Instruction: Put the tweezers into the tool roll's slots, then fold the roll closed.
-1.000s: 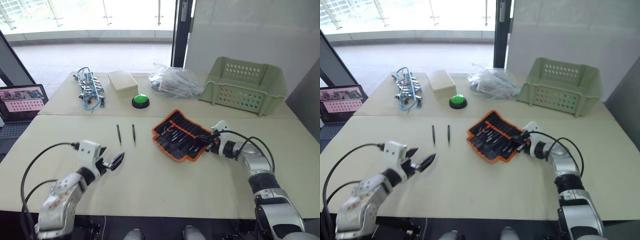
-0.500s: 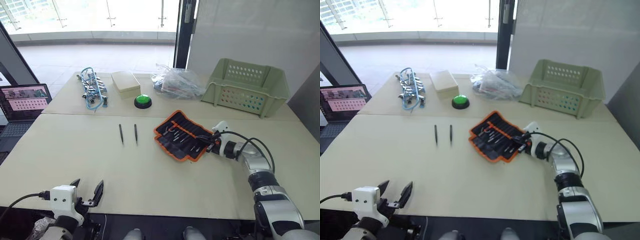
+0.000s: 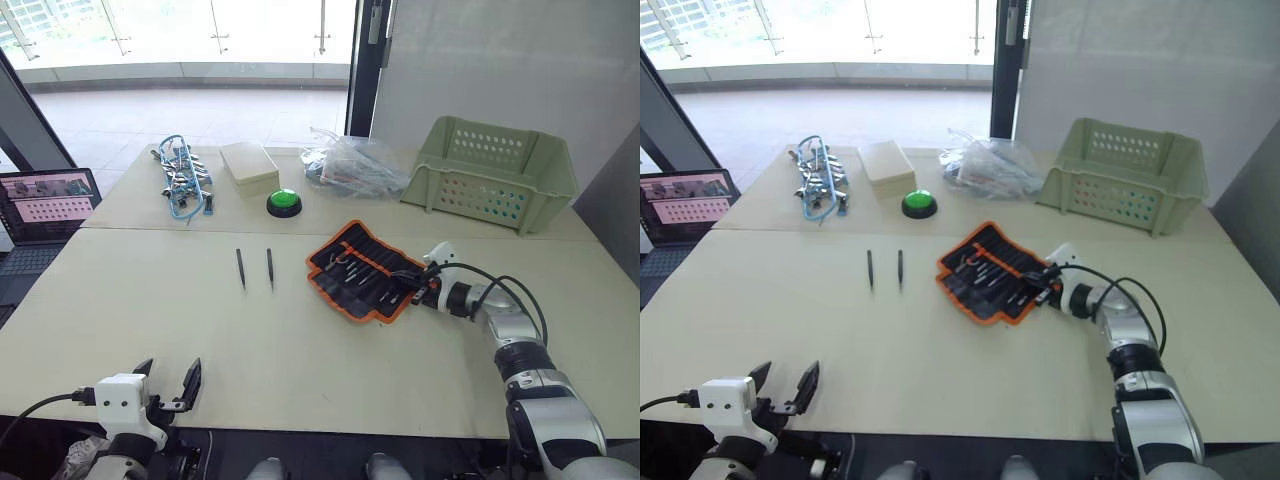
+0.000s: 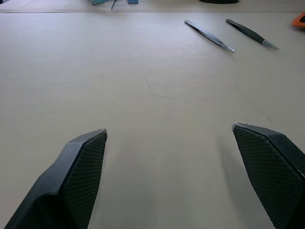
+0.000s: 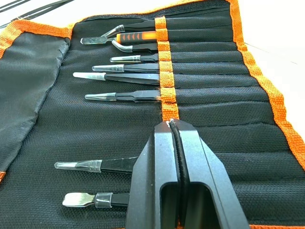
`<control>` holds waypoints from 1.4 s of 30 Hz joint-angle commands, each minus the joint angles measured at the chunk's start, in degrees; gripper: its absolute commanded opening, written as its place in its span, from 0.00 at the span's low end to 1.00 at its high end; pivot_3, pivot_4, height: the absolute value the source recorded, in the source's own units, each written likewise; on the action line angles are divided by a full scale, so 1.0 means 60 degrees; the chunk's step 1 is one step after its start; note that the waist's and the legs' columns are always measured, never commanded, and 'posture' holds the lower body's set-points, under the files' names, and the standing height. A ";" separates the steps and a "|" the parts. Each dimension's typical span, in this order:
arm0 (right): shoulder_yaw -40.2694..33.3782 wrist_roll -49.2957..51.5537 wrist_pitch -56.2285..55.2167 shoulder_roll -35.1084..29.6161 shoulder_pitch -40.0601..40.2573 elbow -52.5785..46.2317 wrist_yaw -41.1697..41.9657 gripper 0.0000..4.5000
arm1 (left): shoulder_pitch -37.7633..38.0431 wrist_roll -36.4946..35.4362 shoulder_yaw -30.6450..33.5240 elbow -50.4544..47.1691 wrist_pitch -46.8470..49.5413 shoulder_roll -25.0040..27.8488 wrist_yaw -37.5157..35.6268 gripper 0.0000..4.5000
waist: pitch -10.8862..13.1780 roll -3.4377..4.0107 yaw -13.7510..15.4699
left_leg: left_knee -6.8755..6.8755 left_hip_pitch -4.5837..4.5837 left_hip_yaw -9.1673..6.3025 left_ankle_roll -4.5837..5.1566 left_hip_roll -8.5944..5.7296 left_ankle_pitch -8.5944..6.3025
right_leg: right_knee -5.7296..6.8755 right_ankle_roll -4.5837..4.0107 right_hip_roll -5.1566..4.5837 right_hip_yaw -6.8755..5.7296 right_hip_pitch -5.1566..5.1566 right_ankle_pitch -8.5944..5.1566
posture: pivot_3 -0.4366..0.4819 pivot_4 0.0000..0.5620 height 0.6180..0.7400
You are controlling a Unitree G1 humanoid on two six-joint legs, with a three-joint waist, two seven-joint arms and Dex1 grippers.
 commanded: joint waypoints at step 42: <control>0.0013 -0.0160 0.0637 -0.0018 0.0625 -0.1102 -0.0336 0.00 | -0.7863 0.1202 -0.1492 0.4750 0.3629 -0.0944 0.4307 0.16 | -0.0013 0.0019 0.0187 | 0.0007 0.0002 -0.0002 -0.0023 0.0023 0.0013 | 0.0017 -0.0015 0.0036 0.0005 -0.0009 0.0010 | 0.48 0.27 1.00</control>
